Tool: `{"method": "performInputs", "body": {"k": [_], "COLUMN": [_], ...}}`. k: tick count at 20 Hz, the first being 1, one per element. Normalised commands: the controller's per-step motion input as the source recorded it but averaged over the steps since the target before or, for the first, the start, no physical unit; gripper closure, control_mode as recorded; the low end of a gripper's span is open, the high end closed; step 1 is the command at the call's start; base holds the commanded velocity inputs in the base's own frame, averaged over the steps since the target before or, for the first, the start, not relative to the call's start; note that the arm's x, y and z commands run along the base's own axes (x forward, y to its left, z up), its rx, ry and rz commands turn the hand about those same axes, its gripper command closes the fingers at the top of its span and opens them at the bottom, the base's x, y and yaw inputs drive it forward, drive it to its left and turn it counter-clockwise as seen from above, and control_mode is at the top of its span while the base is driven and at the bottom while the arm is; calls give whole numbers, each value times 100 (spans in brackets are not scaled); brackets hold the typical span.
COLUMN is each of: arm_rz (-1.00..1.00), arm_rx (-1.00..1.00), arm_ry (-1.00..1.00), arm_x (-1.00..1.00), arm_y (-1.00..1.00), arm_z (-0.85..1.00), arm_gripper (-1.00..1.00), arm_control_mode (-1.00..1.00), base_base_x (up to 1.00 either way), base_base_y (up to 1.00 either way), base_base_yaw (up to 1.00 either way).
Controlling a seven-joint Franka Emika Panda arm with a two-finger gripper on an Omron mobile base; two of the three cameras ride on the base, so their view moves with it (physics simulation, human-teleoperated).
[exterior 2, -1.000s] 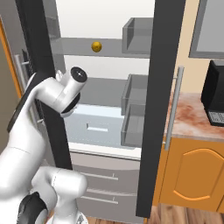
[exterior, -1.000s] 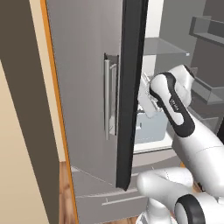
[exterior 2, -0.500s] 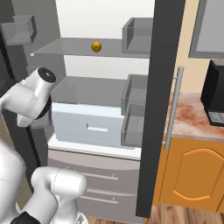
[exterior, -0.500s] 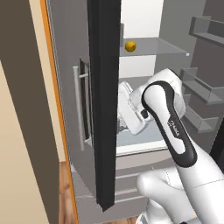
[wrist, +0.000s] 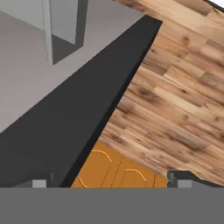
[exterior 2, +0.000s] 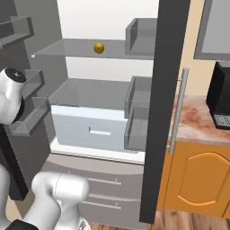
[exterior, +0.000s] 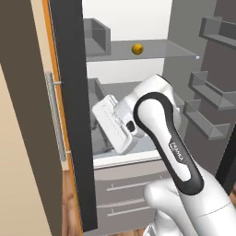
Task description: Retrieve a lemon from the fridge and place it on the cutting board with the fish.
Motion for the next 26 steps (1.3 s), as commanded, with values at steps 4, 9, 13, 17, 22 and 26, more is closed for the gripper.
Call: {"method": "performInputs", "body": {"k": [4, 9, 13, 17, 22, 26], "arm_rz": [-2, -15, -20, -18, -3, 21], "arm_rx": [-3, -15, -27, -31, -20, -2], "arm_ry": [1, 10, 16, 13, 3, -14], "arm_x": [-19, -9, -1, -13, 0, 0], "arm_y": [20, 1, -69, -100, -99, -95], "arm_z": [19, 10, 0, 14, 12, -1], "arm_gripper": [-100, -100, -100, -100, -100, -100], "arm_control_mode": [-100, -100, -100, -100, -100, -100], "base_base_x": [0, 0, 0, 0, 0, 0], "base_base_y": [0, 0, 0, 0, 0, 0], "base_base_yaw": [0, 0, 0, 0, 0, 0]}}
